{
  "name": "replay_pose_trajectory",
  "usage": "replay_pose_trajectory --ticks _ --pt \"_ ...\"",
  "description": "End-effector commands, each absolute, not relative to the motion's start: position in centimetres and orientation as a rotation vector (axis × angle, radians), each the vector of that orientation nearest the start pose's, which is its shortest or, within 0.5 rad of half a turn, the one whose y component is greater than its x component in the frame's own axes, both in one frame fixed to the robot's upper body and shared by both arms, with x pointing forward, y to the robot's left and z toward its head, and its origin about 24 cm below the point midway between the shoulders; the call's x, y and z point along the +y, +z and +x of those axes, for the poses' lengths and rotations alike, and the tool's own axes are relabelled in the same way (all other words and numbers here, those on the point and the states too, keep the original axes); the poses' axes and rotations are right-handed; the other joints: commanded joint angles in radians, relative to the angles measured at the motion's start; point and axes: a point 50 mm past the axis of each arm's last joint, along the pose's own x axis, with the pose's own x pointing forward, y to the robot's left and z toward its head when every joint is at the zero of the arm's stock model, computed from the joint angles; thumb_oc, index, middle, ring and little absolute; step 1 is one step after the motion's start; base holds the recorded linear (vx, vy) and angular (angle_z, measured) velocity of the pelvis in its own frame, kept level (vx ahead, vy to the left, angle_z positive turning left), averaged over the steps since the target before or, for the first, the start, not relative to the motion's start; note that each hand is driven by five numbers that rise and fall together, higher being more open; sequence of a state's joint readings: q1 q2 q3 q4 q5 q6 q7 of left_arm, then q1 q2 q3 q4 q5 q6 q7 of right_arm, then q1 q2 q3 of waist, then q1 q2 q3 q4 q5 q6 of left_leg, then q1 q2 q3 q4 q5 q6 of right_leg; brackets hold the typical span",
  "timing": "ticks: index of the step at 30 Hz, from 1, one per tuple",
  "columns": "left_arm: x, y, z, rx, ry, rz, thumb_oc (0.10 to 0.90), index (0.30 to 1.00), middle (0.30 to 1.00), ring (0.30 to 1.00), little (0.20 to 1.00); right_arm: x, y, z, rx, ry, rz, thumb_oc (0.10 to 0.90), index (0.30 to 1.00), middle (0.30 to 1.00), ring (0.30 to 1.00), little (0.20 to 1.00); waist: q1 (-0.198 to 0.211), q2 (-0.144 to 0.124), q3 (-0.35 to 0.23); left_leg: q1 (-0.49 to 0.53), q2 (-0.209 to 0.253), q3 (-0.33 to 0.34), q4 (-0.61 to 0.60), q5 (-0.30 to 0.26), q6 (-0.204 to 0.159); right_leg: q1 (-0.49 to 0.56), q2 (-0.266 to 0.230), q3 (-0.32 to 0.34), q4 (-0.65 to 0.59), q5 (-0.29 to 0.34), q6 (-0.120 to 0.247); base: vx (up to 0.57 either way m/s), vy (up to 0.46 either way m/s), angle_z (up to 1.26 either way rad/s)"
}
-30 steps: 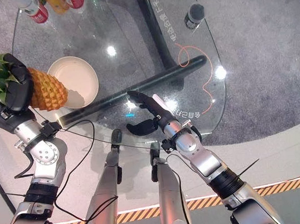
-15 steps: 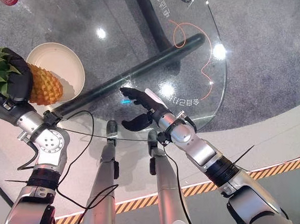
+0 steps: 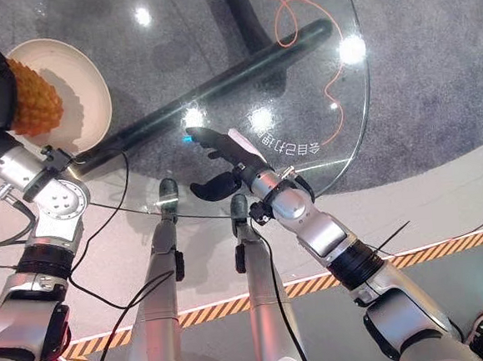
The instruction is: Pick up the fruit to the plate
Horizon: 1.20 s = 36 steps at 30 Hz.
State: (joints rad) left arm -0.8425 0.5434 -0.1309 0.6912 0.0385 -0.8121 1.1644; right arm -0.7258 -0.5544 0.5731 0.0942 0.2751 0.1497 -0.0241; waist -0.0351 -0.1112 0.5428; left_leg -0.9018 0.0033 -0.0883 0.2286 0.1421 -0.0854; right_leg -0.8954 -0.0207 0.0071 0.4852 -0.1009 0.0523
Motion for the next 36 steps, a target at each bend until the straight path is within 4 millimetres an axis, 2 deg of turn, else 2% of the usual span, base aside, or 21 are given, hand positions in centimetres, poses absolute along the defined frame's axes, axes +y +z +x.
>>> replay_pose_trajectory --ticks 1,9,22,31,36 --pt "23.8 29.7 31.1 -1.466 0.809 -0.036 0.1 0.3 0.3 0.3 0.2 -8.1 18.0 32.6 -0.35 0.56 -0.454 0.8 0.9 0.9 0.9 0.9 0.011 -0.01 -0.023 0.024 -0.097 0.068 0.144 -0.182 0.057 -0.019 0.057 -0.07 -0.107 0.132 0.064 0.0 0.0 0.0" --pt "25.1 30.7 31.9 -1.398 0.869 0.01 0.1 0.3 0.3 0.3 0.2 -8.1 18.7 32.9 -0.356 0.55 -0.461 0.8 0.9 0.9 0.9 0.9 0.0 -0.022 -0.023 -0.019 -0.09 0.067 0.157 -0.18 0.049 -0.062 0.061 -0.076 -0.101 0.145 0.067 0.0 0.004 -0.03" --pt "26.2 32.4 32.6 -1.346 0.919 0.083 0.1 0.3 0.3 0.3 0.2 -8.4 19.4 33.2 -0.381 0.554 -0.473 0.8 0.9 0.9 0.9 0.9 -0.014 -0.037 -0.023 -0.075 -0.088 0.066 0.173 -0.178 0.043 -0.113 0.063 -0.084 -0.091 0.154 0.066 0.0 0.0 0.0" --pt "28.4 31.4 32.9 -1.236 0.993 -0.009 0.1 0.3 0.3 0.3 0.2 -8.1 19.4 33.3 -0.395 0.548 -0.464 0.8 0.9 0.9 0.9 0.9 -0.009 -0.049 -0.023 -0.097 -0.09 0.056 0.182 -0.18 0.037 -0.128 0.063 -0.096 -0.084 0.148 0.066 0.0 -0.012 0.0" --pt "28.9 31.3 32.8 -1.222 0.998 -0.004 0.1 0.3 0.3 0.3 0.2 -8.0 19.4 33.3 -0.4 0.55 -0.455 0.8 0.9 0.9 0.9 0.9 -0.006 -0.055 -0.023 -0.094 -0.089 0.05 0.182 -0.18 0.035 -0.122 0.064 -0.1 -0.084 0.147 0.066 0.0 -0.02 0.0"
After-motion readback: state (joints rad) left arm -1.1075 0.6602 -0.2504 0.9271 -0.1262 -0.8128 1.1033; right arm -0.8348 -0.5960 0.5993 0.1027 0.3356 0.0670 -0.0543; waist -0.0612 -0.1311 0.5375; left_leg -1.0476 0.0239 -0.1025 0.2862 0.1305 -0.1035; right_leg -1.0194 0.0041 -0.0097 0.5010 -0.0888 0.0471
